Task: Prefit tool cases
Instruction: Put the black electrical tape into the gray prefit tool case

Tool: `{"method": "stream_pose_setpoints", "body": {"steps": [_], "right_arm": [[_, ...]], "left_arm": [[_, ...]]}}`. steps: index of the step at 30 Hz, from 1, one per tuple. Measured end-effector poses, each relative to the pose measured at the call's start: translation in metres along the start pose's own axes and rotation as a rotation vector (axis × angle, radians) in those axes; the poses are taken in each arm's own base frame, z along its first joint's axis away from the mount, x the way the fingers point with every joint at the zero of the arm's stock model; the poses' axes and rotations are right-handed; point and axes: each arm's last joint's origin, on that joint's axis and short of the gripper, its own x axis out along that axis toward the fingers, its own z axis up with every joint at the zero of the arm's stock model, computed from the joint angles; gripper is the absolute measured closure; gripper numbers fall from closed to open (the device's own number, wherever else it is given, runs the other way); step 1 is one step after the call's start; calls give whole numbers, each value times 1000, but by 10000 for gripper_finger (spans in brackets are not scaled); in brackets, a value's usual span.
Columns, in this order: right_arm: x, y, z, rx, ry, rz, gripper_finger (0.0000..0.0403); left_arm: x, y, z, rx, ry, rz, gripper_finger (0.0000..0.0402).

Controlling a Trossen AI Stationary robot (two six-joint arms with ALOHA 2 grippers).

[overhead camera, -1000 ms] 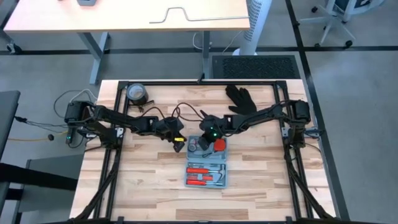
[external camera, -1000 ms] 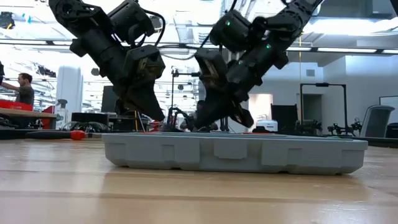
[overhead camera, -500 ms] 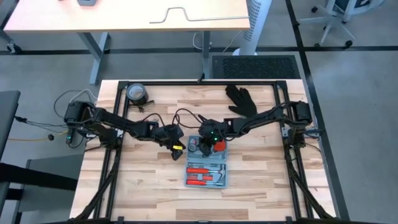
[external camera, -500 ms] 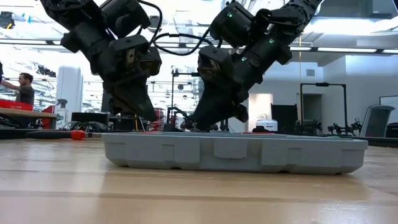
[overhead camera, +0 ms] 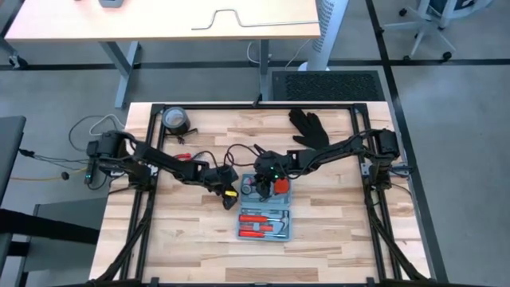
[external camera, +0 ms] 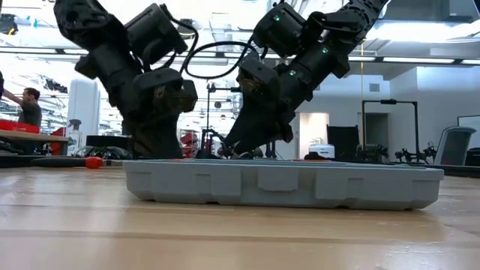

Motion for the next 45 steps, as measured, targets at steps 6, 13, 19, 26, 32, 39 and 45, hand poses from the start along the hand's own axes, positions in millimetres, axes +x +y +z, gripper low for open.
{"method": "stream_pose_setpoints", "body": {"steps": [6, 13, 19, 26, 32, 39, 45], "right_arm": [[0, 6, -7, 18, 43, -1, 236], [0, 11, -22, 32, 151, -50, 236], [1, 8, -28, 74, 134, -58, 236], [-13, 7, -35, 159, 158, -80, 238], [-40, 21, -40, 149, 191, -194, 252], [-45, 43, -52, 169, 163, -233, 265], [-36, 39, -61, 233, 158, -248, 264]], "left_arm": [[9, -9, 2, -12, -66, -82, 401], [13, -10, 13, -26, -138, -127, 401], [19, -9, 12, -13, -113, -130, 401], [20, -9, 12, -11, -106, -136, 401], [20, -11, 15, -8, -136, -161, 401], [20, -15, 13, 4, -133, -179, 401], [20, -22, 8, -2, -153, -148, 401]]}}
